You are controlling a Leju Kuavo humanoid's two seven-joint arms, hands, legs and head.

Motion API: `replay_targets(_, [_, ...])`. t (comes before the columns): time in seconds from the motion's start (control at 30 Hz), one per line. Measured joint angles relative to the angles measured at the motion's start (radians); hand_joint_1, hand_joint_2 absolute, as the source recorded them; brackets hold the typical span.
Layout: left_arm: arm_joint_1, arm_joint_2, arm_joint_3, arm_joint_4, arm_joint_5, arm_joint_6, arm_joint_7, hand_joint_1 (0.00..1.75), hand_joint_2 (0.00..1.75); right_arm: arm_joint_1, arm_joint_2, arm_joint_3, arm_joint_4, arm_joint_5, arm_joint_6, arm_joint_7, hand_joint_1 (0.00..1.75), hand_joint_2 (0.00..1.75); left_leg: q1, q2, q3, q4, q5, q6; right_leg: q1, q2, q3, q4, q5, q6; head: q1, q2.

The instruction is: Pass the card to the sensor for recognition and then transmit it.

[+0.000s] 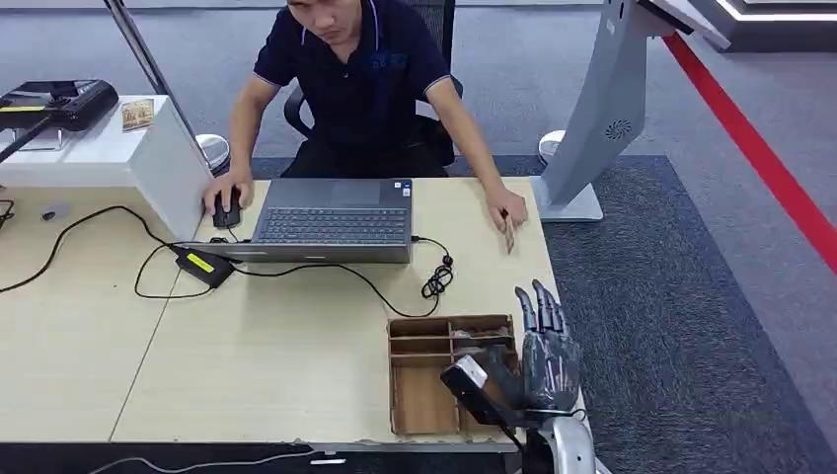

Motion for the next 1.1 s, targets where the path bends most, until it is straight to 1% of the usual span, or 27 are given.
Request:
replay_targets(0.33, [0.0,0.0,0.0,0.0,-0.002,0.0,0.0,0.0,0.0,0.0,0.014,0.006,0.016,-0.019,-0.002,-0.024,0.33,1.75,0.0,0.0,0.0,0.0,0.0,0.0,0.0,0.0,0.0,0.0,0.0,0.0,0.0,0.0])
replay_targets(0.5, [0.0,0.0,0.0,0.0,-0.003,0.0,0.0,0.0,0.0,-0.001,0.02,0.008,0.023,-0.026,-0.002,-0.032,0.37,1.75,0.0,0.0,0.0,0.0,0.0,0.0,0.0,0.0,0.0,0.0,0.0,0.0,0.0,0.0])
replay_targets(0.6, [0.0,0.0,0.0,0.0,-0.003,0.0,0.0,0.0,0.0,-0.001,0.023,0.008,0.024,-0.026,-0.002,-0.033,0.38,1.75,0.0,0.0,0.0,0.0,0.0,0.0,0.0,0.0,0.0,0.0,0.0,0.0,0.0,0.0])
replay_targets(0.73, [0.0,0.0,0.0,0.0,-0.003,0.0,0.0,0.0,0.0,-0.002,0.025,0.009,0.03,-0.026,-0.002,-0.033,0.45,1.75,0.0,0.0,0.0,0.0,0.0,0.0,0.0,0.0,0.0,0.0,0.0,0.0,0.0,0.0])
replay_targets(0.93, [0.0,0.0,0.0,0.0,-0.003,0.0,0.0,0.0,0.0,-0.002,0.028,0.01,0.033,-0.026,-0.002,-0.033,0.44,1.75,0.0,0.0,0.0,0.0,0.0,0.0,0.0,0.0,0.0,0.0,0.0,0.0,0.0,0.0])
replay_targets(1.1, [0.0,0.0,0.0,0.0,-0.003,0.0,0.0,0.0,0.0,-0.002,0.029,0.01,0.033,-0.026,-0.002,-0.034,0.47,1.75,0.0,0.0,0.0,0.0,0.0,0.0,0.0,0.0,0.0,0.0,0.0,0.0,0.0,0.0])
